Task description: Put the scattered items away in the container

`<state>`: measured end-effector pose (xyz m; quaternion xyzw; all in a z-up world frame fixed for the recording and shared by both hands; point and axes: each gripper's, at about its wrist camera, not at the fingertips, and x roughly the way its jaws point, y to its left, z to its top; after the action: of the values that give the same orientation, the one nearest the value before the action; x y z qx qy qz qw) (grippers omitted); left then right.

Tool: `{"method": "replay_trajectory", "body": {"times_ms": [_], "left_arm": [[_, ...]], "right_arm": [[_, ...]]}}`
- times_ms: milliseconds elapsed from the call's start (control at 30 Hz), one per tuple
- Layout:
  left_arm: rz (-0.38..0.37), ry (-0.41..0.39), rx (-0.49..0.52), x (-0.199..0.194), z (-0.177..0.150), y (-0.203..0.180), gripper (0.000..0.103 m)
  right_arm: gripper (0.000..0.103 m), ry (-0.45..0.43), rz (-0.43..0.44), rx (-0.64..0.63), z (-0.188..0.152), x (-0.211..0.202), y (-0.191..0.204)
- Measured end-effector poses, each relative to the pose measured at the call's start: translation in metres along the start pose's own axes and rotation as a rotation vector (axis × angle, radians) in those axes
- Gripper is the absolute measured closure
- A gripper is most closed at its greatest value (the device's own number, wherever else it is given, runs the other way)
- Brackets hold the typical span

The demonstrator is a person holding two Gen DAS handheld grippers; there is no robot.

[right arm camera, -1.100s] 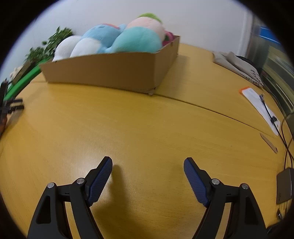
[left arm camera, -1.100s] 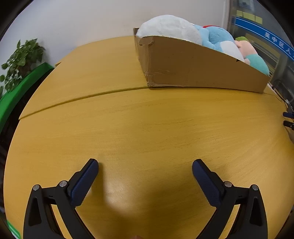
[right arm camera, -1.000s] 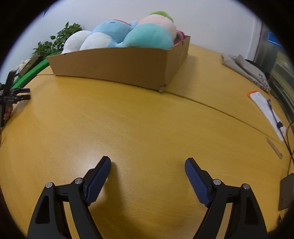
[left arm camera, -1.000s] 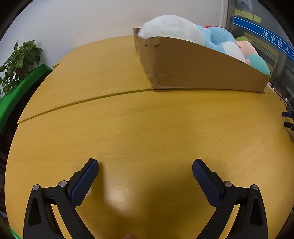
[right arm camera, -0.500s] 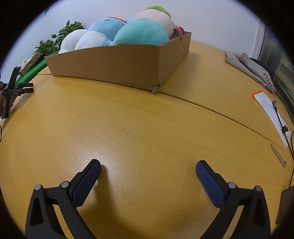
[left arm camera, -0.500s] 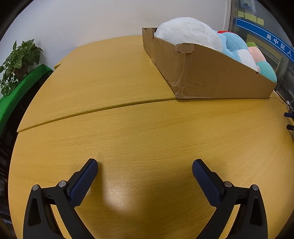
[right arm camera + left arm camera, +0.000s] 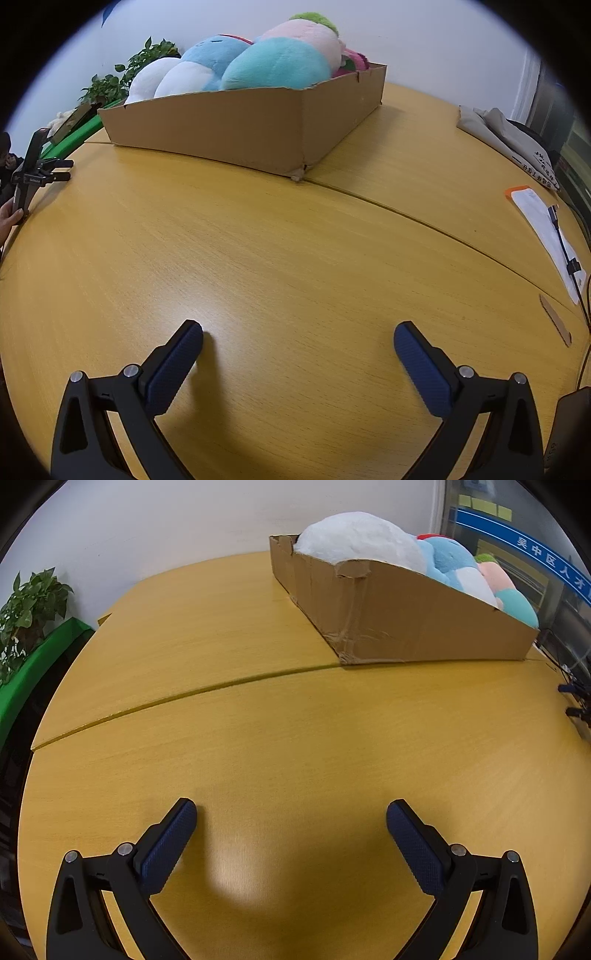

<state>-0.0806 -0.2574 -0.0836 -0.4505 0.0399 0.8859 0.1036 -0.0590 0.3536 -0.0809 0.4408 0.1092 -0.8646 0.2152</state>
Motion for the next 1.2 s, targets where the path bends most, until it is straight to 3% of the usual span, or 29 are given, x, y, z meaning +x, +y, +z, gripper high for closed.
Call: {"method": "replay_trajectory", "body": {"times_ms": [300,1200], "left_arm": [[0.012,-0.007,-0.005,-0.013,-0.019,-0.028,0.000],[0.012,-0.005,-0.006,-0.015,-0.017,-0.026,0.000]], "right_arm": [[0.000,0.000,0.012,-0.024,0.002,0.002,-0.006],[0.000,0.000,0.021,-0.037,0.003,0.002,-0.006]]}}
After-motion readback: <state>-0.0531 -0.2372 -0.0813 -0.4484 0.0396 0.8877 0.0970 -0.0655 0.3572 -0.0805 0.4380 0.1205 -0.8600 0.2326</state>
